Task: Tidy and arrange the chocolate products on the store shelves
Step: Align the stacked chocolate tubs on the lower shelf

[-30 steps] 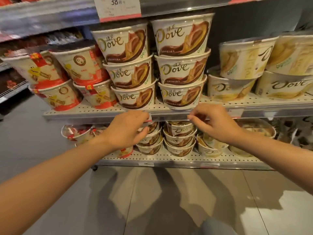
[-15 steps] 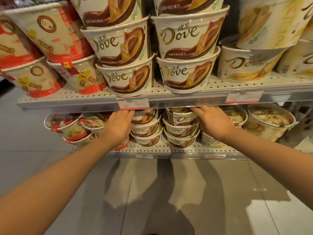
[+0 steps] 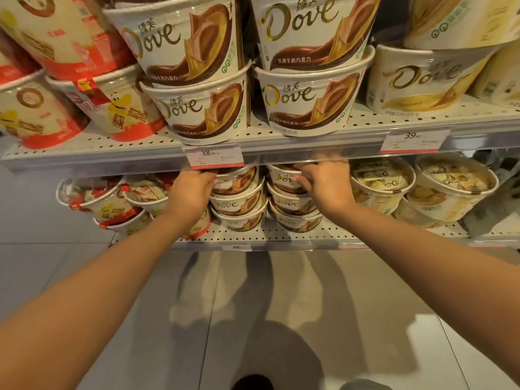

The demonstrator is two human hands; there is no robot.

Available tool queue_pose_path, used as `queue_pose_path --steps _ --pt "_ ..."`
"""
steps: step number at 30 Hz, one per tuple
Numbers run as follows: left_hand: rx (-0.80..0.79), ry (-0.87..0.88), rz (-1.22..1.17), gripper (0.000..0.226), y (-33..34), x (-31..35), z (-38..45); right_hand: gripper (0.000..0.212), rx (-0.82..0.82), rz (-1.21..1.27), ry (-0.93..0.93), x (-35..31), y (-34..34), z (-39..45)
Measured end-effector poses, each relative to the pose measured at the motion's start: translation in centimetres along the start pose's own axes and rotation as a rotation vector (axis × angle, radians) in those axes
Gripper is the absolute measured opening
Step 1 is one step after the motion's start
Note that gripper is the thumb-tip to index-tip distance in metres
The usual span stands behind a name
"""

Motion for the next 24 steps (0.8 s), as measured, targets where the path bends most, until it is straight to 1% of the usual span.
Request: queue_pose_path --steps 2,4,6,7,8,10,14,17,20,22,24 --pt "-0.025 -0.018 0.001 0.026 0.0 0.0 0.1 0.032 -0.039 0.012 -0.007 -0.1 -0.4 0.1" --pt "-0.043 -0.021 -0.004 0.026 -0.1 0.1 0.1 0.037 -0.143 -0.004 -0.054 0.3 -1.2 0.1" --pt "-0.057 -0.031 -0.010 0.026 -0.3 0.2 0.2 0.033 -0.264 -0.071 -0.072 1.3 -2.0 0.3" --pt "-0.064 -0.033 -0.011 0.026 -0.4 0.2 0.2 0.031 -0.298 -0.103 -0.055 2.0 -2.2 0.2" --pt "-0.072 -0.034 -0.010 0.026 -0.4 0.3 0.3 0.032 -0.302 -0.115 -0.035 2.5 -2.3 0.1" --pt "-0.081 -0.037 -0.010 0.025 -0.4 0.4 0.3 0.036 -0.252 -0.099 -0.030 3.1 -2.1 -0.2" --pt "-0.092 -0.051 -0.018 0.024 -0.6 0.6 0.2 0.029 -0.193 -0.139 -0.058 2.4 -1.6 -0.1" --pt "-0.145 -0.084 -0.021 0.027 -0.8 0.6 0.4 0.031 -0.175 -0.185 -0.043 2.0 -1.5 -0.1" --pt "-0.218 -0.096 0.042 0.040 -1.0 0.8 0.1 0.036 -0.249 -0.231 -0.014 1.5 -2.0 -0.1" --pt "-0.268 -0.083 0.100 0.047 -1.3 1.0 -0.2 0.046 -0.322 -0.247 0.005 1.2 -2.6 -0.2" --pt "-0.334 -0.070 0.150 0.051 -1.6 1.4 -0.5 0.054 -0.351 -0.257 -0.005 1.0 -3.2 -0.5"
Point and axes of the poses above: each hand's wrist, its own z-axis towards the middle knuckle, its own y-axis out of the palm, x = y × z, the point moved 1 cm from there along z, towards the middle knuckle, and after that the axes turned 8 degrees about -x, right-handed, at the moved point
